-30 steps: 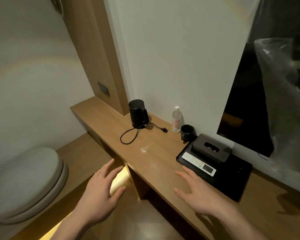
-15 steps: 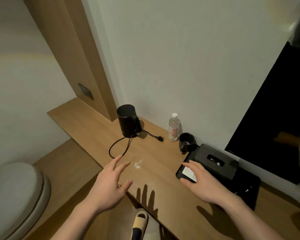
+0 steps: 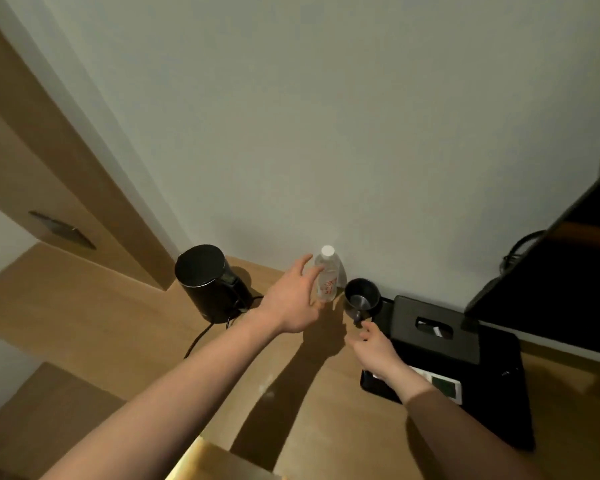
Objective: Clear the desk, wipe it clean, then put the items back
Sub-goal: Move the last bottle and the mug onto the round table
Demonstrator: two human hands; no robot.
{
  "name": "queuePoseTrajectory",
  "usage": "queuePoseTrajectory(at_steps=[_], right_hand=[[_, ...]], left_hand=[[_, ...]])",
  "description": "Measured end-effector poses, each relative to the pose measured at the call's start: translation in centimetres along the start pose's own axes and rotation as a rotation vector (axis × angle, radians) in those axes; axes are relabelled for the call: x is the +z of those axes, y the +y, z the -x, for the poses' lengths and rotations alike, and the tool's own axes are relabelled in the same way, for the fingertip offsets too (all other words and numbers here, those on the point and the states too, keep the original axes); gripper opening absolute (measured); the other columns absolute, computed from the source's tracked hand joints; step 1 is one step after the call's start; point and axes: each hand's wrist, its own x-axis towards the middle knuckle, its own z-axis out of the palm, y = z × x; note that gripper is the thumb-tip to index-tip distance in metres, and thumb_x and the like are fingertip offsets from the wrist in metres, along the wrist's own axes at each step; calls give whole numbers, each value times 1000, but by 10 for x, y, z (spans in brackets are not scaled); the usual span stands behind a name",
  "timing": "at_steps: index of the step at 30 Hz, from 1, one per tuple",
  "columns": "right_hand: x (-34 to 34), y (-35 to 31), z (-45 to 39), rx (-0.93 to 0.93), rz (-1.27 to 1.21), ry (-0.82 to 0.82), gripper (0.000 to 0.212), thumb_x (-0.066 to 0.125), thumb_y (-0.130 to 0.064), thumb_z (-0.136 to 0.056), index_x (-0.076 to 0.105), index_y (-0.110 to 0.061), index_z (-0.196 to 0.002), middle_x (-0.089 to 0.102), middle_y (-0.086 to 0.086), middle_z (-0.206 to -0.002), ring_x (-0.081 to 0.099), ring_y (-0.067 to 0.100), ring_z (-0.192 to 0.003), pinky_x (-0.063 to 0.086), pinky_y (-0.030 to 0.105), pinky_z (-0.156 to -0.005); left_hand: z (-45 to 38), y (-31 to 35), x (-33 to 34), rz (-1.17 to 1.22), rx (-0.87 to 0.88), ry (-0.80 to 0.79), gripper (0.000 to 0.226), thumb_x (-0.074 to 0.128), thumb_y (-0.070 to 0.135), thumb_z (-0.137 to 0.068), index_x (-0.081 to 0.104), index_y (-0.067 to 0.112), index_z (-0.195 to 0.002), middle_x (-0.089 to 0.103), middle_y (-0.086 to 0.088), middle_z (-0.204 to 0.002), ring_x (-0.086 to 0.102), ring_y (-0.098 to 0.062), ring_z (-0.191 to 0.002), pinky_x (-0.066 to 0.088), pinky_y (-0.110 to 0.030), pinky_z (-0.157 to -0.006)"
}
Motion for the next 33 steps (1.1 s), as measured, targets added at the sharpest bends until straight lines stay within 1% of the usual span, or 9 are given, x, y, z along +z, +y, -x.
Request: queuePoseTrajectory(at_steps=[4,8,11,13,16,19,23,27,33], right_hand=[[17,12,-62,120,-116,52,79,63,-43,-85,35,-24,-156,60,0,-120,56,22,-98,44,31,-74],[26,-4,-78,176,-132,95,58,60,-32,-93,43,-23,-148,65,13,-127,66,34,-108,55,32,-77],[27,-11,-83,188,-165,150,27,51,-25,-101,53,-20,-128,65,12,-115,66,32,-98,60,39,-80],[29,-8,-88,205,-237,176,16,46,-27,-107,54,-19,-119,65,12,-111,67,30,-91,62,39,-75],[32,0,-95,234,-397,181,17,45,-31,-108,57,-20,-114,66,16,-110,70,33,-91,64,41,-66],[31,4,-100,226,-464,192,22,45,-33,-108,60,-17,-107,64,16,-99,66,30,-77,58,34,-56],[23,0,-92,209,-480,210,23,45,-36,-108,59,-20,-97,63,15,-92,68,29,-74,61,35,-56],[17,1,-72,202,-405,194,24,46,-35,-108,62,-18,-102,67,17,-100,71,31,-87,58,30,-53],[14,6,-49,145,-400,169,27,49,-37,-107,61,-20,-125,63,8,-97,64,22,-78,59,29,-54]], left_hand=[[-60,-6,5,-87,65,-77,89,67,27,-95,11,30,-163,-2,6,-171,40,-33,-145,45,-45,-114],[-93,-21,14,-126,126,-147,91,66,26,-95,7,31,-163,2,4,-171,48,-37,-138,45,-47,-113],[-109,-36,21,-110,160,-65,79,69,21,-92,25,33,-157,27,-1,-158,59,-34,-123,53,-47,-104],[-114,-43,25,-105,184,-14,62,70,17,-92,41,31,-145,39,1,-144,63,-29,-113,57,-43,-96],[-115,-48,29,-82,206,16,35,65,25,-97,54,30,-131,47,4,-129,65,-24,-104,60,-41,-88],[-111,-52,34,-54,190,53,30,64,30,-98,58,30,-127,50,6,-124,64,-20,-100,60,-38,-86],[-104,-56,39,-10,144,132,28,67,28,-96,61,31,-124,53,9,-117,66,-15,-90,60,-37,-82],[-88,-49,40,12,119,166,30,69,24,-94,64,30,-123,54,10,-115,65,-15,-93,58,-33,-81],[-41,-38,27,93,105,264,30,68,31,-97,62,33,-127,53,14,-113,63,-9,-89,60,-29,-78]])
